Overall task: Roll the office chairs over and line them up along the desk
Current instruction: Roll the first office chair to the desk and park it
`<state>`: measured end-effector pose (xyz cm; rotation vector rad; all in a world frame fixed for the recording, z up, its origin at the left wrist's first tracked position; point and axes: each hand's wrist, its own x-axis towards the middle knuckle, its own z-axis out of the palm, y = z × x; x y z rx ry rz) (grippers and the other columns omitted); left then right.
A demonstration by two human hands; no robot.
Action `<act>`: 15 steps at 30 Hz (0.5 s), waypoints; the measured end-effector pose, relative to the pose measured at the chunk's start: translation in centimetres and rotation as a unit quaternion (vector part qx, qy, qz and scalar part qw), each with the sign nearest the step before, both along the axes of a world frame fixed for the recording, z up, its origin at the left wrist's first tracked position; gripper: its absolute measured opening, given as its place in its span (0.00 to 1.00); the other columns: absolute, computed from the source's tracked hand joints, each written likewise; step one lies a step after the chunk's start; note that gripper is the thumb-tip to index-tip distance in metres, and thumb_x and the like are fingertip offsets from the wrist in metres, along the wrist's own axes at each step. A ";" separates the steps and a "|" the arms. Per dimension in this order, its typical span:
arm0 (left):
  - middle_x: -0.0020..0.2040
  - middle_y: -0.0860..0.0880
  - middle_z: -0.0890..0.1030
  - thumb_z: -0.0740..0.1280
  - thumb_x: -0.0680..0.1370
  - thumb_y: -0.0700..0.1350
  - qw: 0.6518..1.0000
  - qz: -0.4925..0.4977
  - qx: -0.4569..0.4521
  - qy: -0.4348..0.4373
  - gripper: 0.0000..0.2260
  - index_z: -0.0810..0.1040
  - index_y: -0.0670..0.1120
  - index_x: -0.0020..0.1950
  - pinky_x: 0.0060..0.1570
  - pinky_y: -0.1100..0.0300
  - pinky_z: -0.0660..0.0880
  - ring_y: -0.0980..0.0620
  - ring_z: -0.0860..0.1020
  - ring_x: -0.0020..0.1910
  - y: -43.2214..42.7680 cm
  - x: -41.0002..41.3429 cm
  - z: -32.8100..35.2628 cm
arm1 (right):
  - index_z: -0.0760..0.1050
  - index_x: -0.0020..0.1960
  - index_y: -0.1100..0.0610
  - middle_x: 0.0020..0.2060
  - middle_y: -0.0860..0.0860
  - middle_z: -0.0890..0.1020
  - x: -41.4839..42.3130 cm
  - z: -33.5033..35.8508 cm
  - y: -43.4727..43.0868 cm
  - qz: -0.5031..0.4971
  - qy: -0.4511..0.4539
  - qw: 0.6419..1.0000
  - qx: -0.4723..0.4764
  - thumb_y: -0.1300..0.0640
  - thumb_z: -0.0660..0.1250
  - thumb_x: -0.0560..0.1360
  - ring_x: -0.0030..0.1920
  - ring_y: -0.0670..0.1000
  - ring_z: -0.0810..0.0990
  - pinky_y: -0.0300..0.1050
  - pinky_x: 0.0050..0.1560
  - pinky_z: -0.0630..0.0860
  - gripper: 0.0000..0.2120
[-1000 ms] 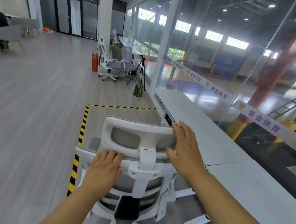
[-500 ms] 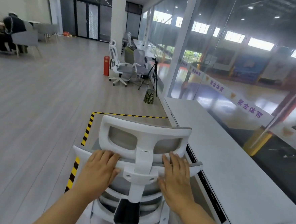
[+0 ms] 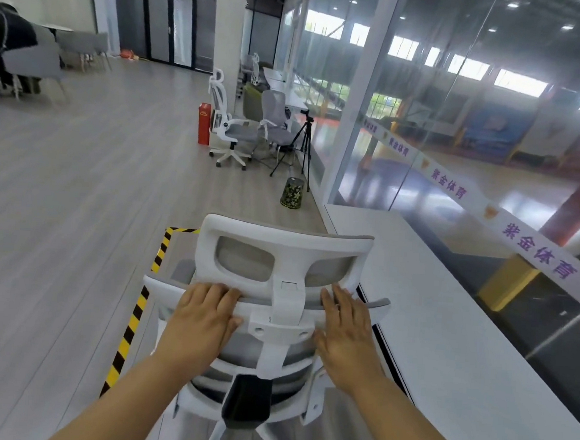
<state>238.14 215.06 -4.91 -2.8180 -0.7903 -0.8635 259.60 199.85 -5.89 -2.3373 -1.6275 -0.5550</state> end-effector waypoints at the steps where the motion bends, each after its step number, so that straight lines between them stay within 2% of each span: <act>1: 0.46 0.46 0.76 0.56 0.74 0.52 1.000 0.001 -0.002 0.003 0.16 0.74 0.44 0.55 0.52 0.53 0.64 0.46 0.68 0.45 1.6 1.1 0.0 | 0.61 0.71 0.60 0.69 0.58 0.65 1.1 0.2 1.5 -0.001 -0.001 1.000 -0.008 0.47 0.53 0.76 0.69 0.58 0.61 0.52 0.70 0.48 0.27; 4: 0.46 0.47 0.76 0.56 0.74 0.52 1.000 0.003 -0.021 0.006 0.16 0.74 0.46 0.55 0.53 0.53 0.64 0.46 0.70 0.45 6.1 4.5 0.1 | 0.60 0.72 0.58 0.70 0.55 0.61 4.5 0.4 6.1 -0.018 -0.003 0.999 -0.032 0.44 0.52 0.77 0.69 0.57 0.60 0.51 0.70 0.47 0.28; 7: 0.46 0.49 0.76 0.56 0.74 0.52 0.999 -0.003 -0.041 0.012 0.16 0.75 0.46 0.55 0.55 0.53 0.64 0.46 0.72 0.45 10.5 7.6 0.2 | 0.60 0.72 0.58 0.70 0.55 0.61 7.3 0.8 10.4 -0.037 -0.001 0.998 -0.049 0.41 0.40 0.80 0.70 0.56 0.60 0.52 0.69 0.47 0.29; 9: 0.45 0.49 0.76 0.56 0.74 0.52 0.999 -0.006 -0.043 0.004 0.16 0.76 0.46 0.54 0.54 0.54 0.64 0.46 0.72 0.44 13.4 9.5 0.4 | 0.60 0.72 0.58 0.69 0.55 0.62 9.2 1.1 13.4 -0.049 -0.009 0.997 -0.057 0.41 0.37 0.80 0.69 0.56 0.61 0.52 0.69 0.47 0.30; 12: 0.44 0.48 0.75 0.57 0.73 0.51 0.999 -0.013 -0.032 -0.009 0.15 0.74 0.45 0.54 0.53 0.54 0.64 0.46 0.71 0.43 17.3 12.5 0.3 | 0.61 0.71 0.58 0.68 0.57 0.66 12.2 1.1 17.3 -0.056 -0.008 0.996 -0.067 0.41 0.43 0.80 0.68 0.57 0.62 0.51 0.69 0.47 0.29; 15: 0.45 0.47 0.76 0.57 0.73 0.50 1.000 -0.011 -0.022 -0.002 0.15 0.74 0.44 0.54 0.55 0.52 0.64 0.45 0.71 0.44 20.7 15.5 0.2 | 0.61 0.70 0.59 0.67 0.60 0.70 15.2 1.1 20.8 -0.054 -0.004 0.996 -0.073 0.44 0.53 0.73 0.67 0.58 0.62 0.52 0.69 0.50 0.30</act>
